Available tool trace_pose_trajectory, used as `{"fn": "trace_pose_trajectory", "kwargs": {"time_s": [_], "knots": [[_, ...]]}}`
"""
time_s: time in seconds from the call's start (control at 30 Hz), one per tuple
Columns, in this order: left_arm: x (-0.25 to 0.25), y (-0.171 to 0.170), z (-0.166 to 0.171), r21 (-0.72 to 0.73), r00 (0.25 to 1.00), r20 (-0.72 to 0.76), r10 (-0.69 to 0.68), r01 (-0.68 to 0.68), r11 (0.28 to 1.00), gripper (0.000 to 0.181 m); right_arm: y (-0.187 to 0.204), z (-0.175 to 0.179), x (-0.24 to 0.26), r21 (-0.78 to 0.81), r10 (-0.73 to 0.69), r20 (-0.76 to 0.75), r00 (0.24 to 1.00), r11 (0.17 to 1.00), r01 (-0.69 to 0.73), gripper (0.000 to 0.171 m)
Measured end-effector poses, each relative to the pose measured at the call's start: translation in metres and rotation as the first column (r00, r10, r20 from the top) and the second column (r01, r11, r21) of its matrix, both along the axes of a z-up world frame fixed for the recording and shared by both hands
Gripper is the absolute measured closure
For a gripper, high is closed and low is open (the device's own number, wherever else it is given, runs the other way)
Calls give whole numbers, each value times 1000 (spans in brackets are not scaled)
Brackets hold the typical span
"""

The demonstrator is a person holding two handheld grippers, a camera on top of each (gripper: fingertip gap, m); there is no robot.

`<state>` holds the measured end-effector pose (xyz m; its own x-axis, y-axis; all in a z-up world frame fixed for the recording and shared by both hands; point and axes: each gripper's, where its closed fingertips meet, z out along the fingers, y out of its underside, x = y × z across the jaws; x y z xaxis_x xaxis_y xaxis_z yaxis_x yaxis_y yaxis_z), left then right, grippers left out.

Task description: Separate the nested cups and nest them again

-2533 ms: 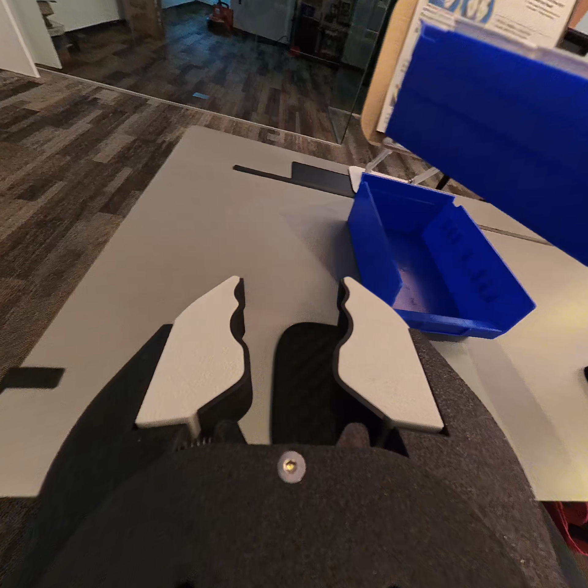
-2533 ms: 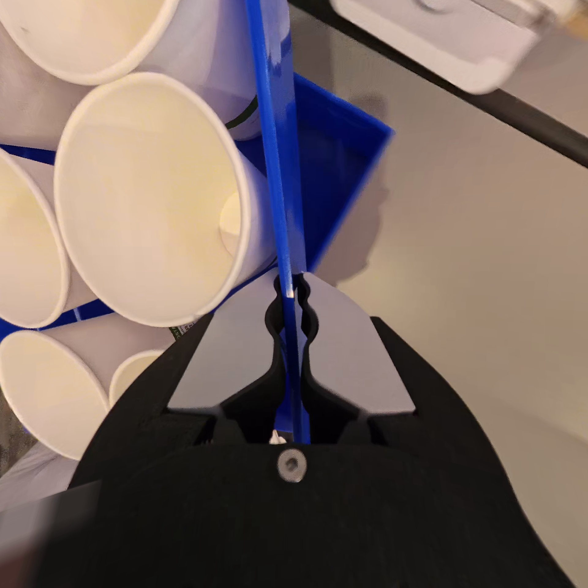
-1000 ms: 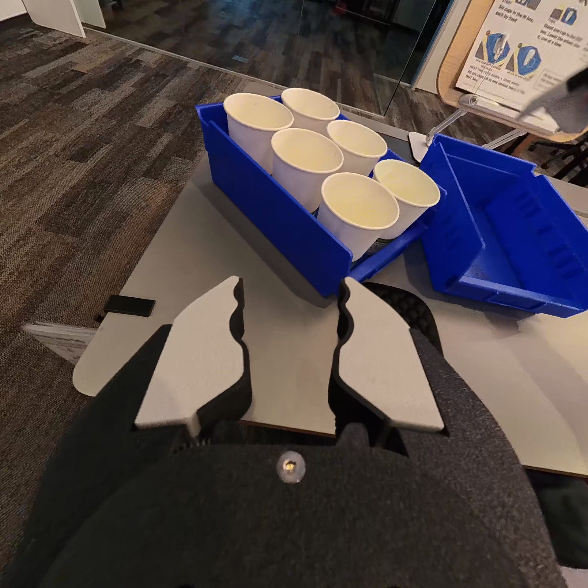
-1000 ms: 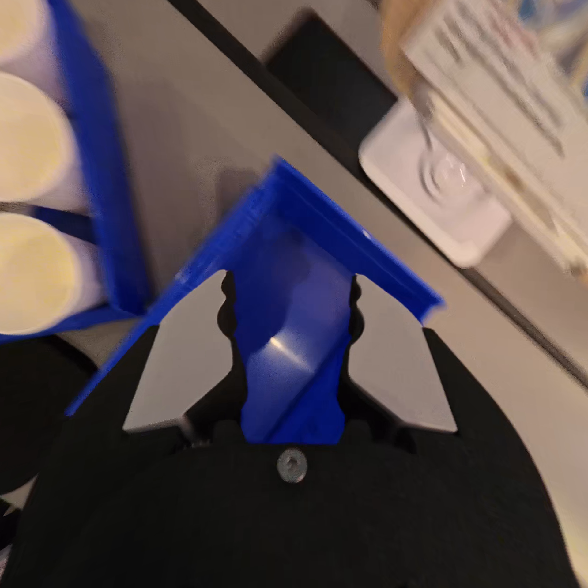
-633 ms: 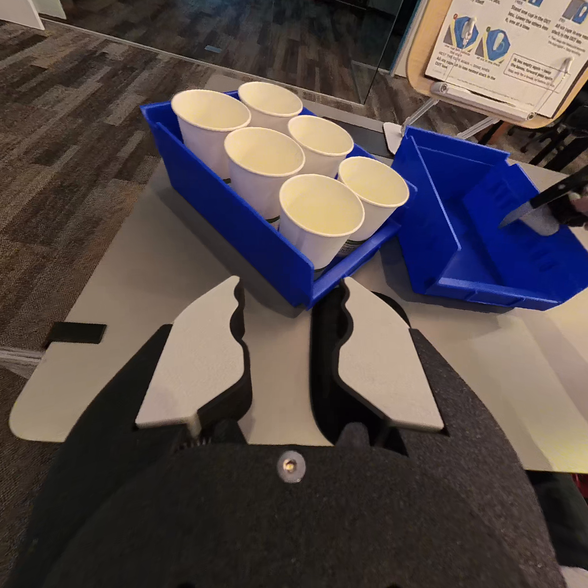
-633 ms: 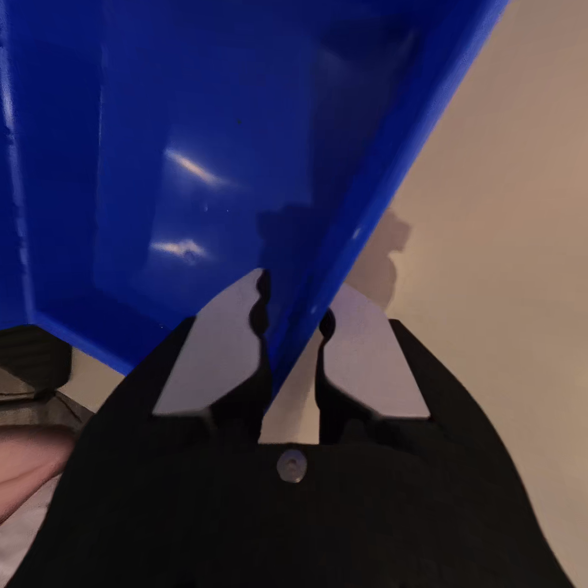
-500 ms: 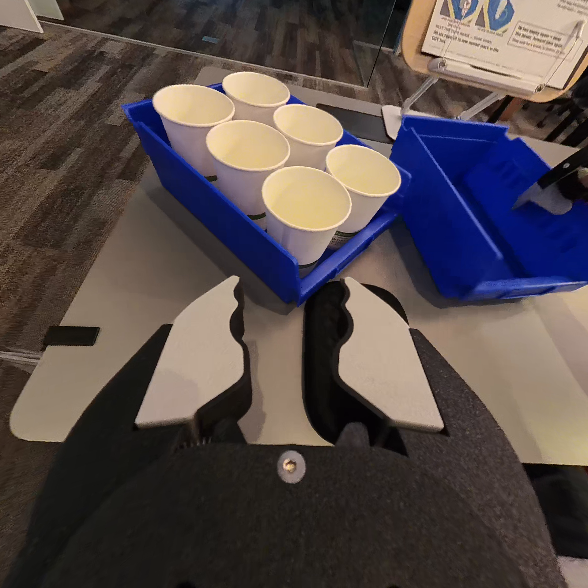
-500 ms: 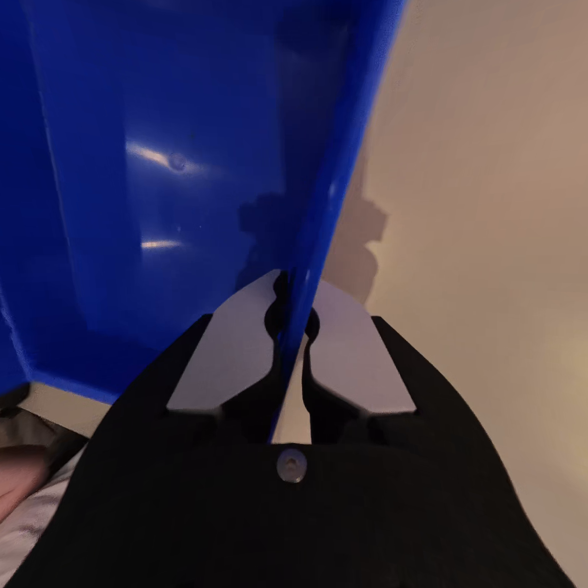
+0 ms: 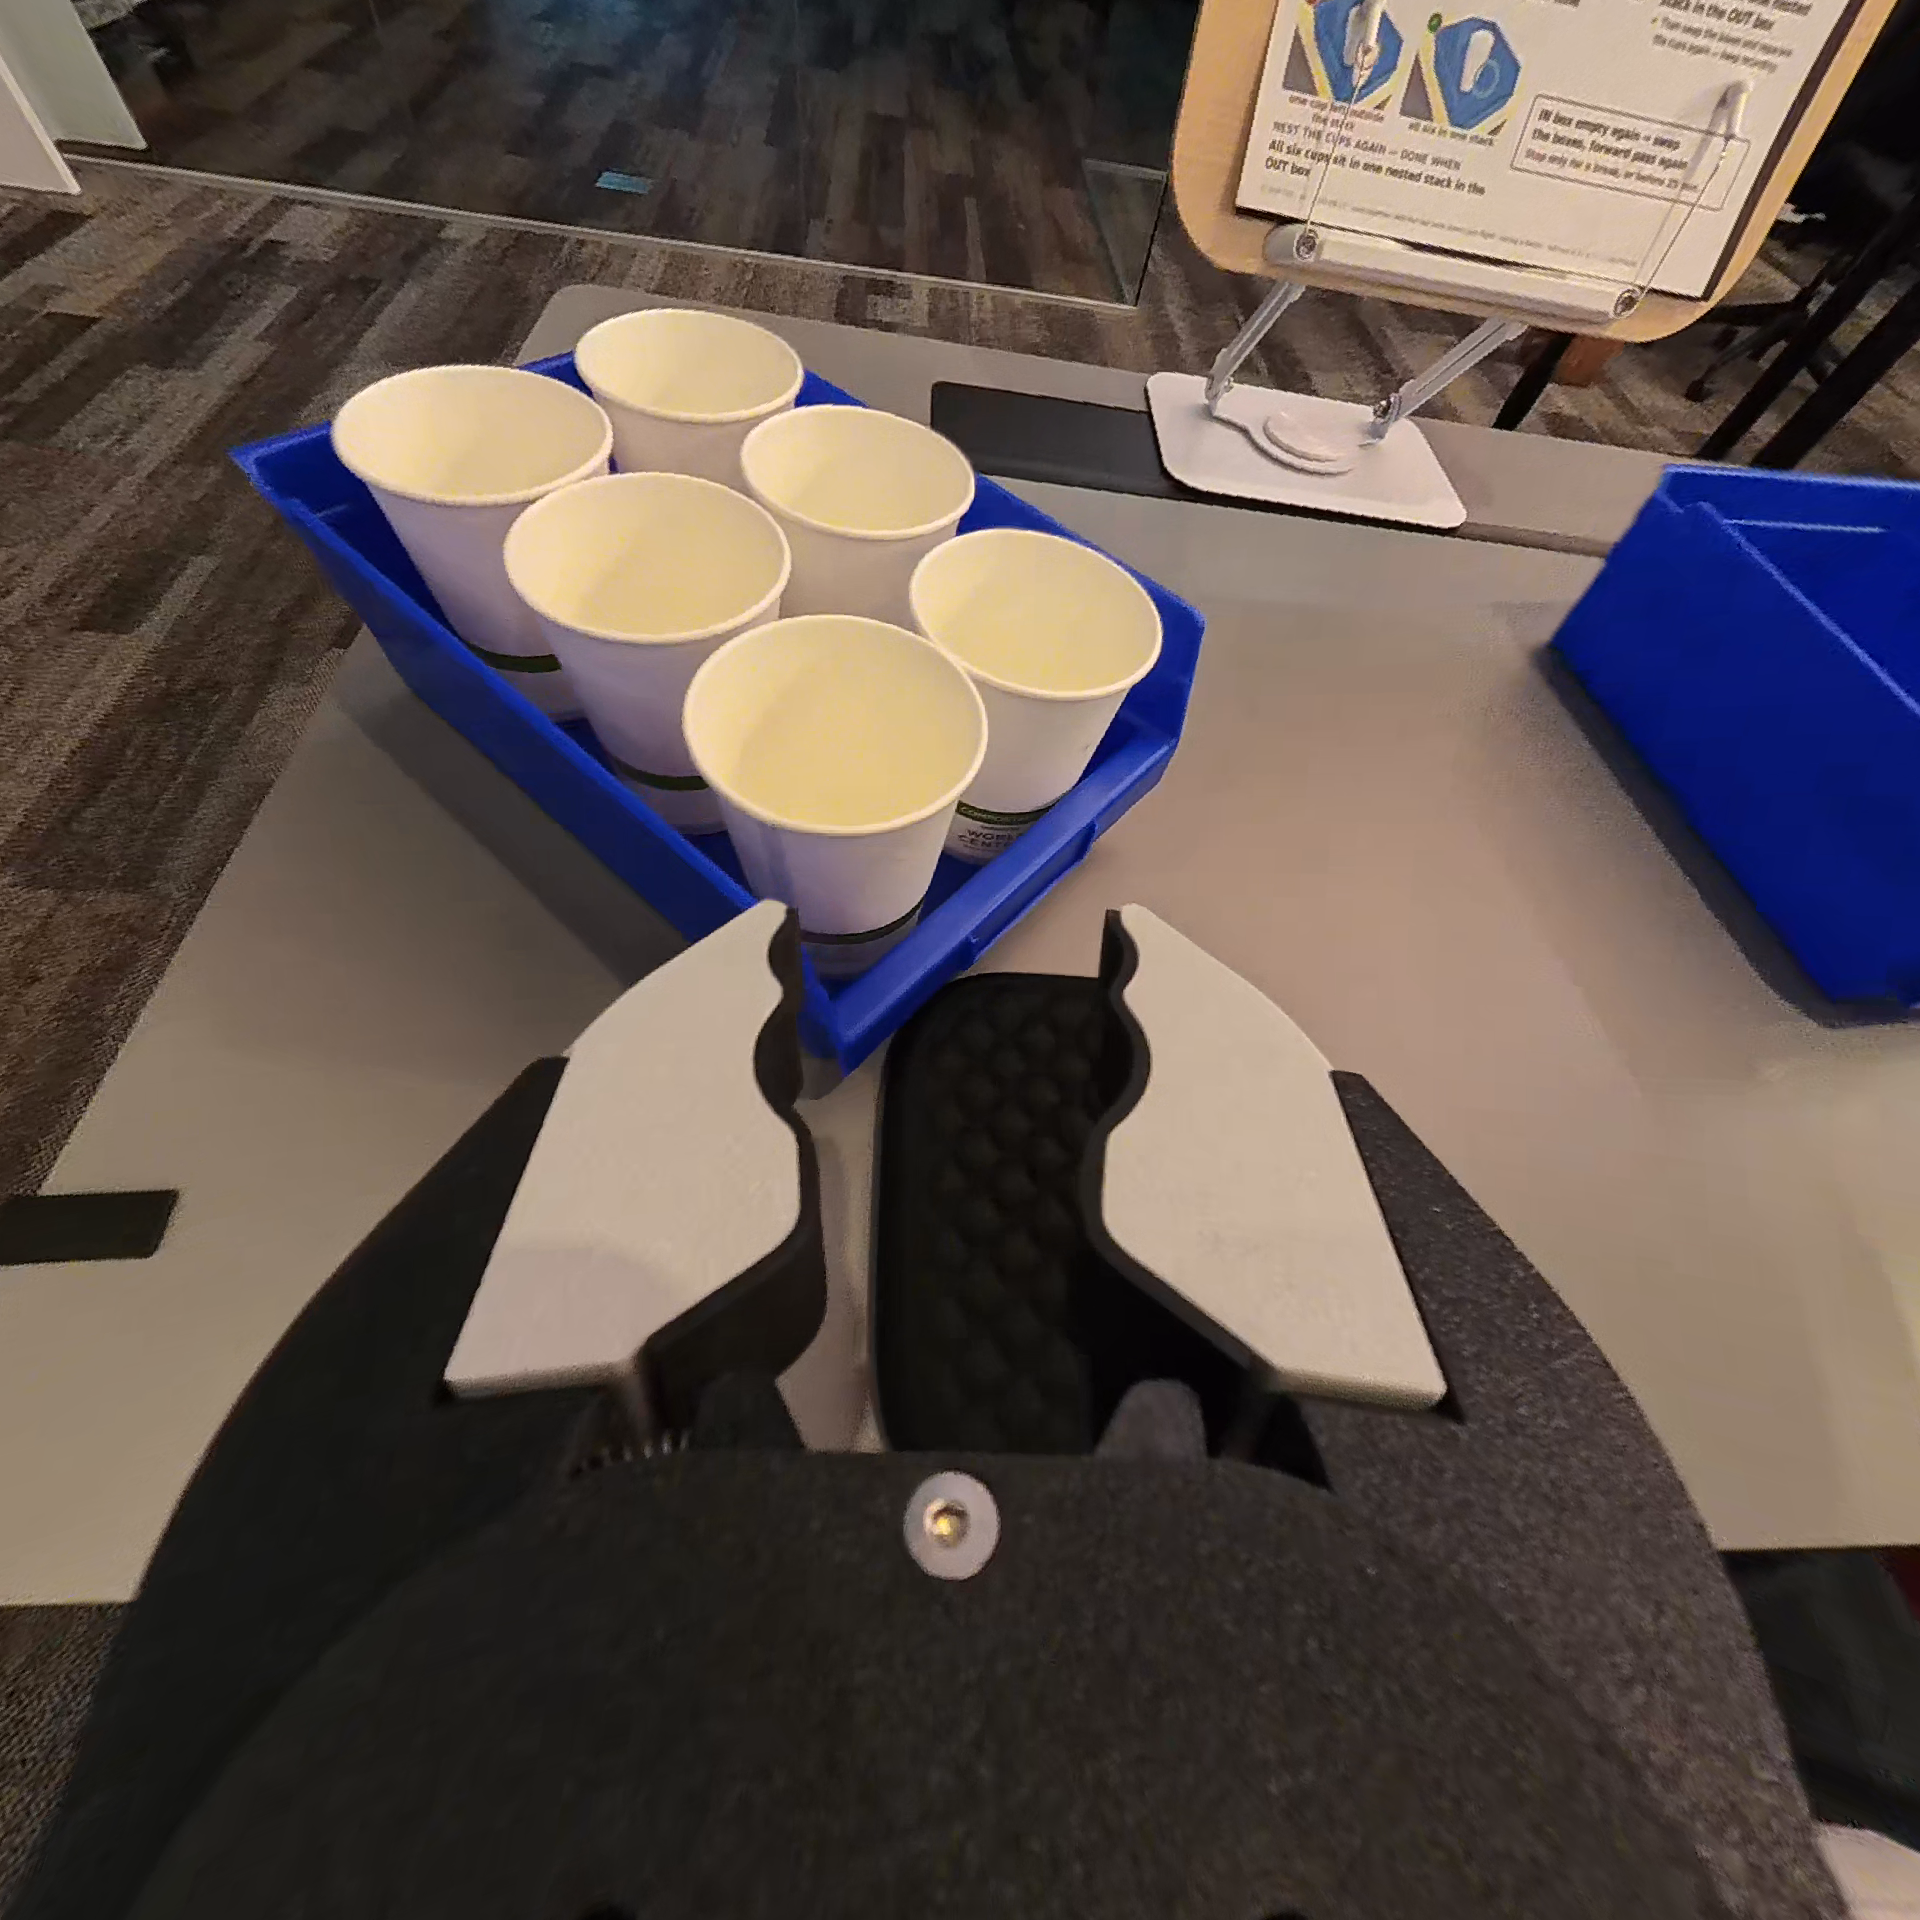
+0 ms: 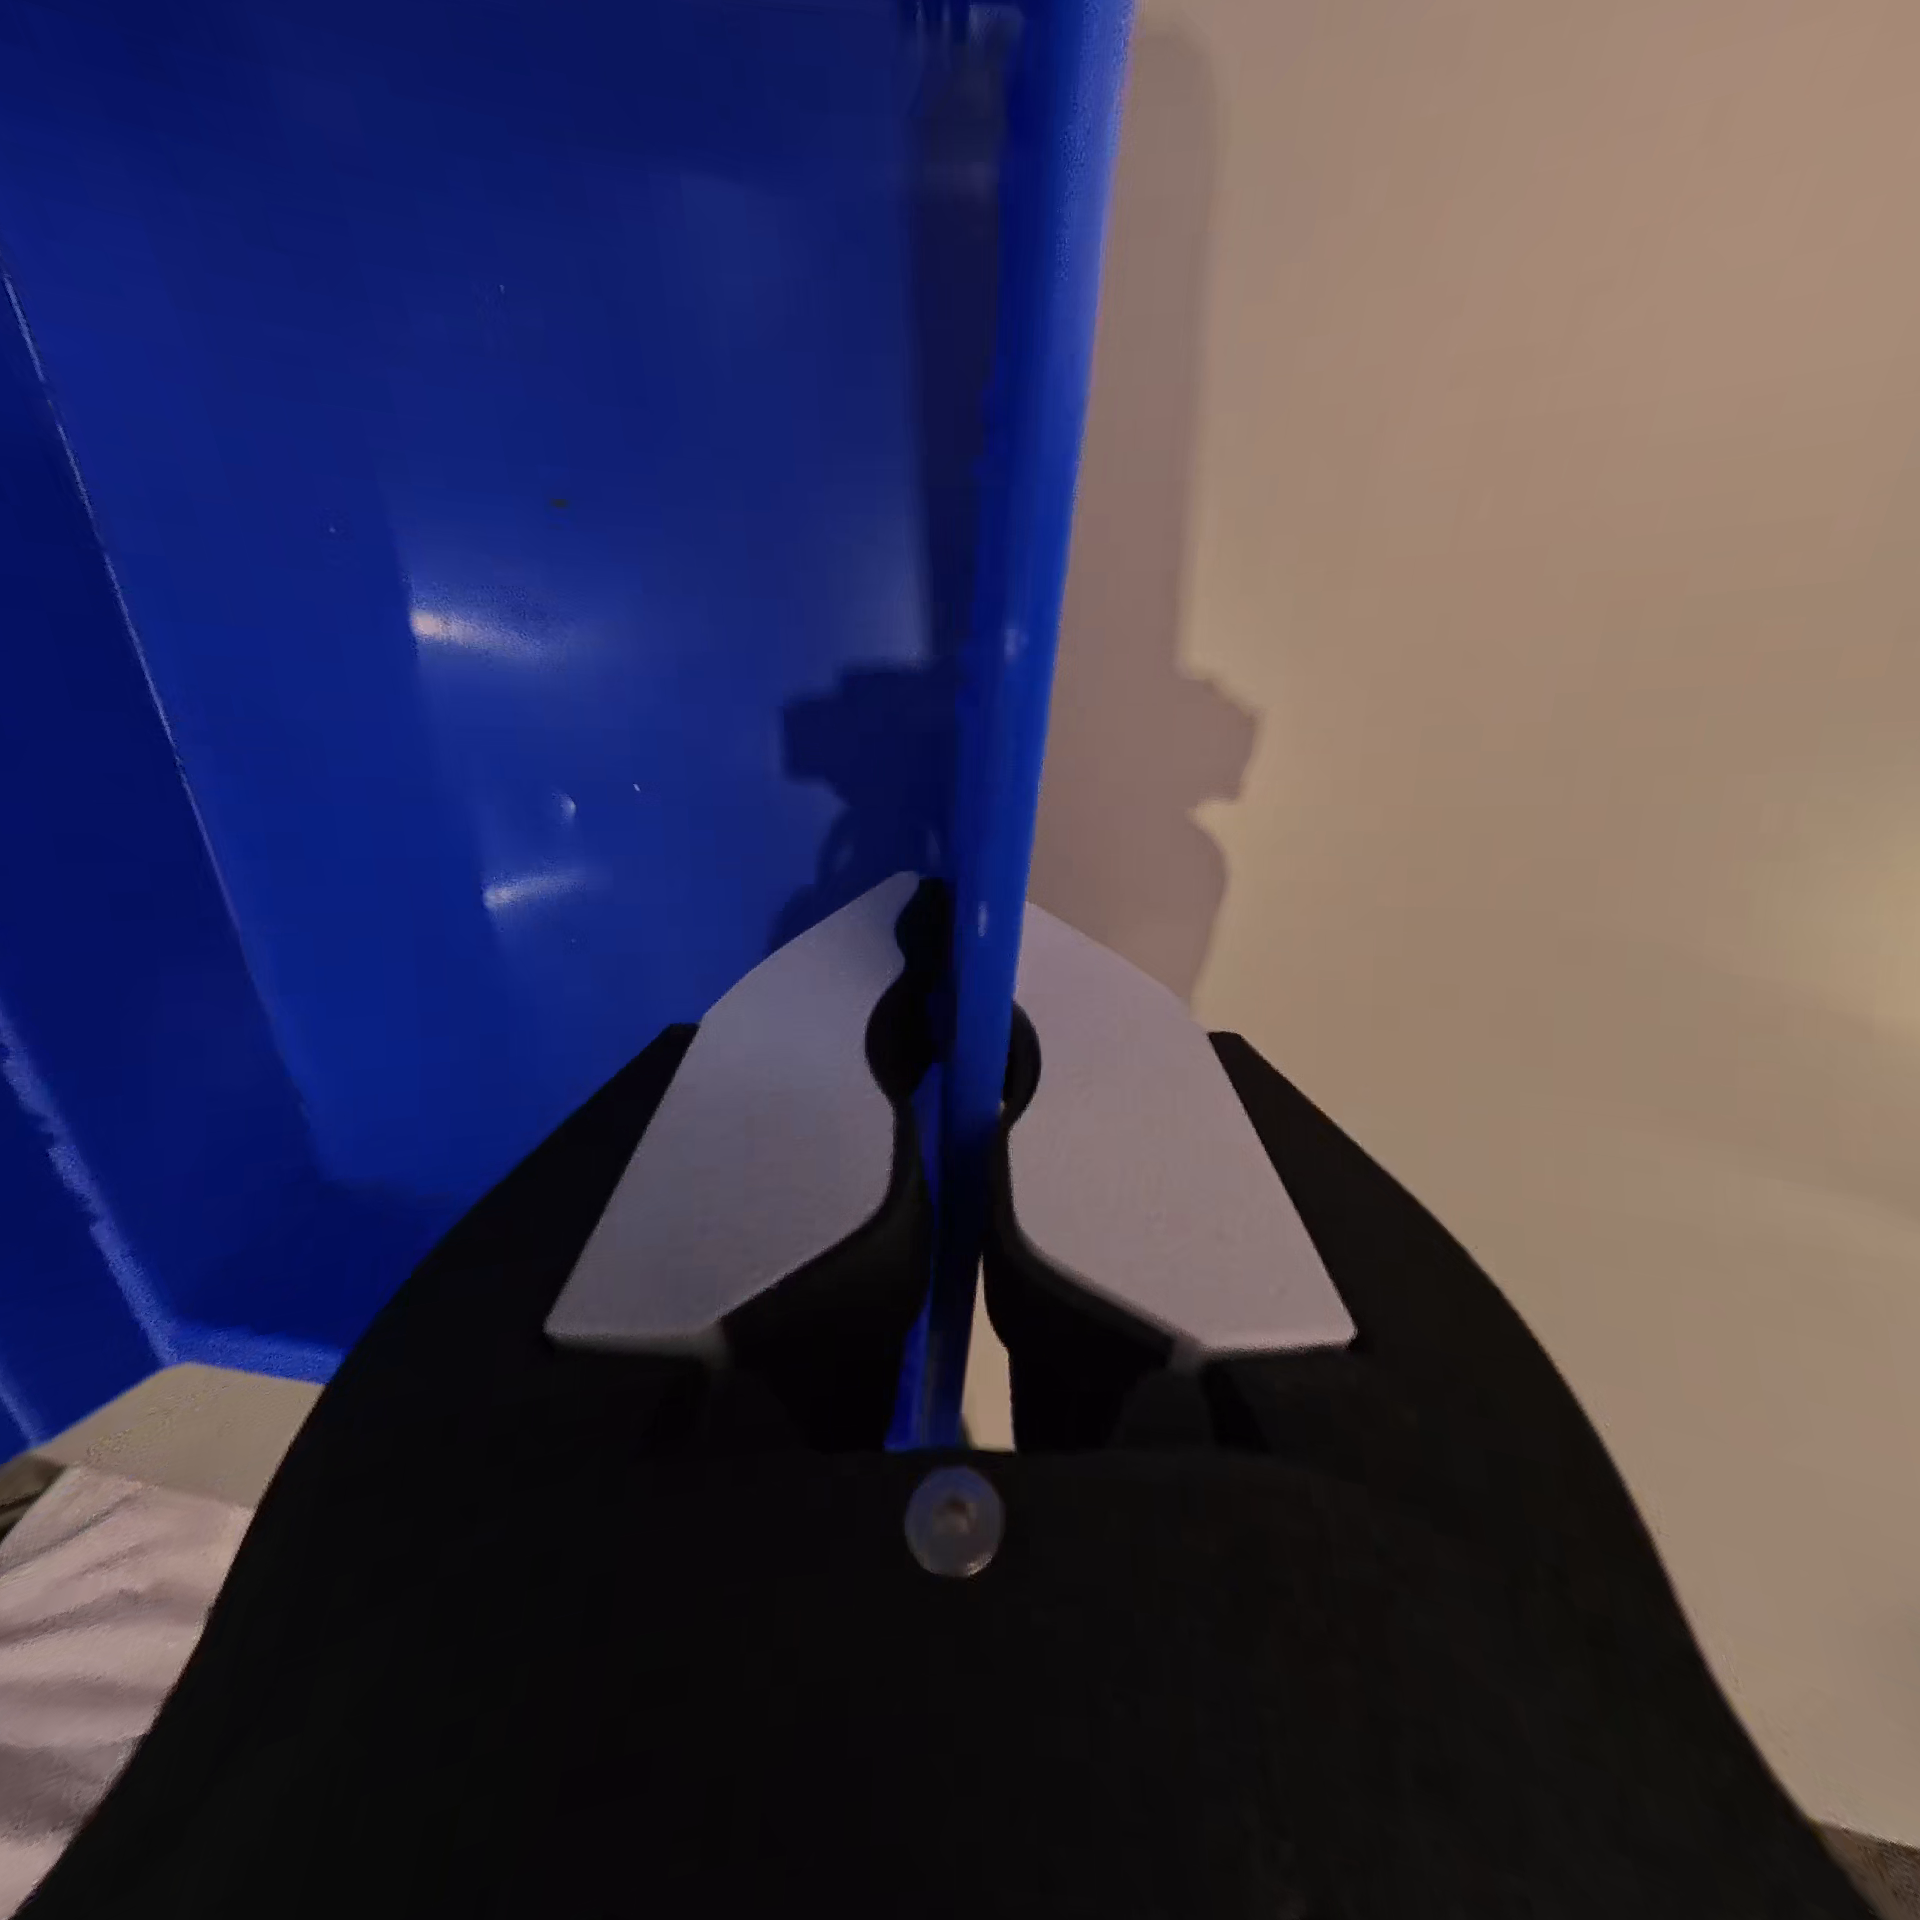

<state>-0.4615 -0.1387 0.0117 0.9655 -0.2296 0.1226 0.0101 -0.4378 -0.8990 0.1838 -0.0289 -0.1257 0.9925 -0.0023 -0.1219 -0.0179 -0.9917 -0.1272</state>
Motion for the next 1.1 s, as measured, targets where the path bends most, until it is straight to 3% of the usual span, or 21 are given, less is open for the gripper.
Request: {"fn": "trace_pose_trajectory", "kwargs": {"time_s": [0.27,0.93,1.1], "knots": [[22,9,7,2,1000,-29,-1,1,1000,127,-37,-2,108,23,-174,-24,984,984,175,165],[31,24,0,-30,999,-37,10,-11,999,125,-54,-1,106,16,-338,-43,940,941,339,165],[20,21,-3,-33,999,-31,27,-28,999,125,-54,-1,101,5,-318,-39,947,948,319,165]]}}
